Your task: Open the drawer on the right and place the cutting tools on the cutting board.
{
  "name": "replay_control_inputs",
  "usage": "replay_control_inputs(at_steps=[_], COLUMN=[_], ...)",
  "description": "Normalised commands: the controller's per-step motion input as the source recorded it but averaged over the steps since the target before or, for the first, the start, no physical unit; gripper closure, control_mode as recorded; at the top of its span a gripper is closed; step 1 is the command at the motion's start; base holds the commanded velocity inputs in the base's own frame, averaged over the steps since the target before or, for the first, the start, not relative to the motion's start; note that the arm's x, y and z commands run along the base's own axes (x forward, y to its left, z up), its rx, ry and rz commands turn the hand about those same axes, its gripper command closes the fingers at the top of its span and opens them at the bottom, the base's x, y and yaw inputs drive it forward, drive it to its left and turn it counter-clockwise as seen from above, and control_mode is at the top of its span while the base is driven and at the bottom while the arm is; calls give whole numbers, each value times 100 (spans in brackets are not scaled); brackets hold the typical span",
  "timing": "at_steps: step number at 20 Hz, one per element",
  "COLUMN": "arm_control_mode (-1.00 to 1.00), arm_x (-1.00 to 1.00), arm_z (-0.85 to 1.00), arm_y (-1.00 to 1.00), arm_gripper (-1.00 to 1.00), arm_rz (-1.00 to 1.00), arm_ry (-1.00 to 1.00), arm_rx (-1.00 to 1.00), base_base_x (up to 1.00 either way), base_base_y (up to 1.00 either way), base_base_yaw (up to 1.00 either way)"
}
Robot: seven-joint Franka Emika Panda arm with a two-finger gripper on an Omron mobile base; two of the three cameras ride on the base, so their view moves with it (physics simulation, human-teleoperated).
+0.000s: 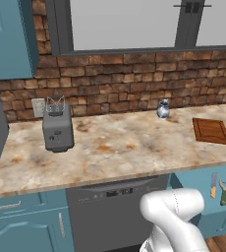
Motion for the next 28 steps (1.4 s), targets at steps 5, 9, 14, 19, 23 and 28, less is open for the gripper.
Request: replay_control_inputs(at_steps=[5, 9, 14, 19, 23, 28], arm_control_mode=[-100, -100, -100, -100, -100, -100], arm_x=[-18, -9, -3, 0, 0, 4], arm_z=[76, 85, 76, 78, 87, 68], arm_y=[13, 22, 33, 50, 55, 47], arm_gripper=[-100, -100, -100, -100, -100, -100], arm_rz=[0, 0, 0, 0, 0, 0], arm_ry=[-2, 0, 0, 0, 0, 2], arm_rx=[0, -2, -5, -12, -15, -19], base_base_x=[0, 0, 0, 0, 0, 0], base_base_y=[0, 0, 0, 0, 0, 0], base_base_yaw=[0, 0, 0, 0, 0, 0])
